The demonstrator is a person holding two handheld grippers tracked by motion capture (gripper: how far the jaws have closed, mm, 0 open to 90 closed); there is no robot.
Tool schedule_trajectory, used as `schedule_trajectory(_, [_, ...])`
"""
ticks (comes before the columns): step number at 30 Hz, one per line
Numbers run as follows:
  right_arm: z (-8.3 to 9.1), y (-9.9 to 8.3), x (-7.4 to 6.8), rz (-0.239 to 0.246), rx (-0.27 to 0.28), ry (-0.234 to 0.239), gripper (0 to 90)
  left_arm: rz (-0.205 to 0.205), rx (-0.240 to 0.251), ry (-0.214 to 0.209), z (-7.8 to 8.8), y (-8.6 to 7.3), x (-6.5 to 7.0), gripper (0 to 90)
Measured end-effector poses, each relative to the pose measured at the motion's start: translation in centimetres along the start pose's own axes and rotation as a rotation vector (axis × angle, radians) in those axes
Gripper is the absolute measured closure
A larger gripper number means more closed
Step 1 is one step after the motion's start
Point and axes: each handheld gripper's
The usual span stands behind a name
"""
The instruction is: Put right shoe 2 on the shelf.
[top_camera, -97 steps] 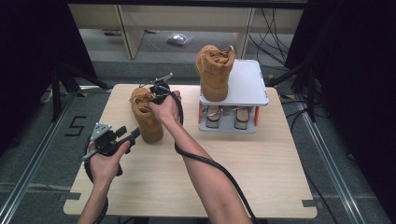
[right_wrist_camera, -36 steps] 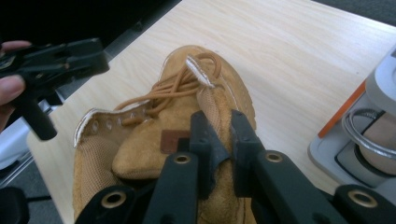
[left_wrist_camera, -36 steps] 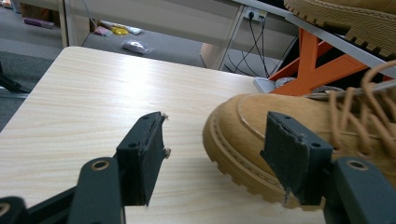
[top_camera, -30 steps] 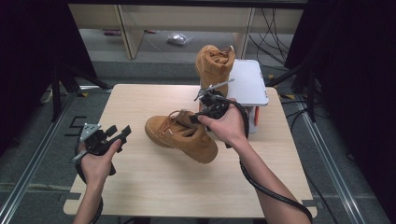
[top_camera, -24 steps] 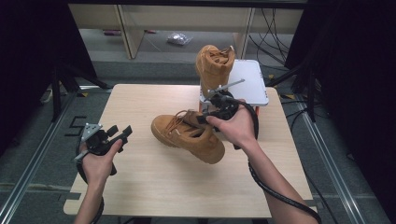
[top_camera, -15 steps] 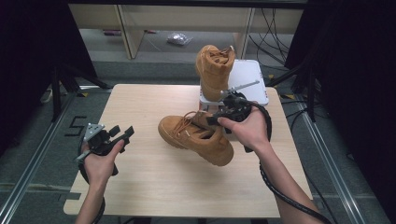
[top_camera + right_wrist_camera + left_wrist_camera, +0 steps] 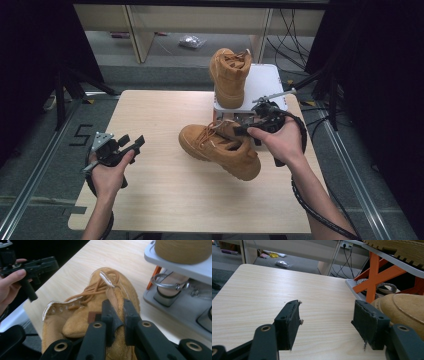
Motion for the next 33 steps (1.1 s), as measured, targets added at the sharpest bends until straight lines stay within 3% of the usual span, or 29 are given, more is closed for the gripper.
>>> schedule_trajectory(14, [2.8,-1.9,2.2,-0.041,0.005,-0.038,82.9,0.002,-0.003,-0.003,0.2,-0.3,-0.1,37.5])
schedule_trajectory(18, [3.4,-2.2,2.5,-0.058,0.017,-0.025,82.9,-0.001,0.005,-0.005,0.3,-0.2,-0.1,37.5])
schedule_trajectory(19, [3.7,-2.3,2.7,-0.059,0.014,-0.048,82.9,-0.002,0.008,-0.005,0.3,-0.2,-0.1,37.5])
schedule_trajectory(21, [4.2,-2.6,2.9,-0.081,0.007,-0.05,82.9,-0.001,0.004,-0.003,0.3,-0.1,0.0,37.5])
schedule_trajectory(23, [4.3,-2.7,3.3,-0.072,0.021,-0.046,82.9,-0.001,0.004,-0.005,0.3,-0.2,0.0,37.5])
schedule_trajectory(29, [5.7,-3.6,4.4,-0.119,0.039,-0.052,82.9,-0.004,-0.005,-0.005,0.1,-0.3,0.1,37.5])
schedule_trajectory(33, [6.3,-4.0,5.1,-0.118,0.048,-0.065,82.9,-0.001,-0.003,-0.007,0.0,-0.3,0.1,37.5])
Point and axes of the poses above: each handheld gripper's, and its own axes: z roughly backward along the jaws, y roughly out of its top, x roughly to its right, and after that the axes turned 13 degrees about -y, right-handed
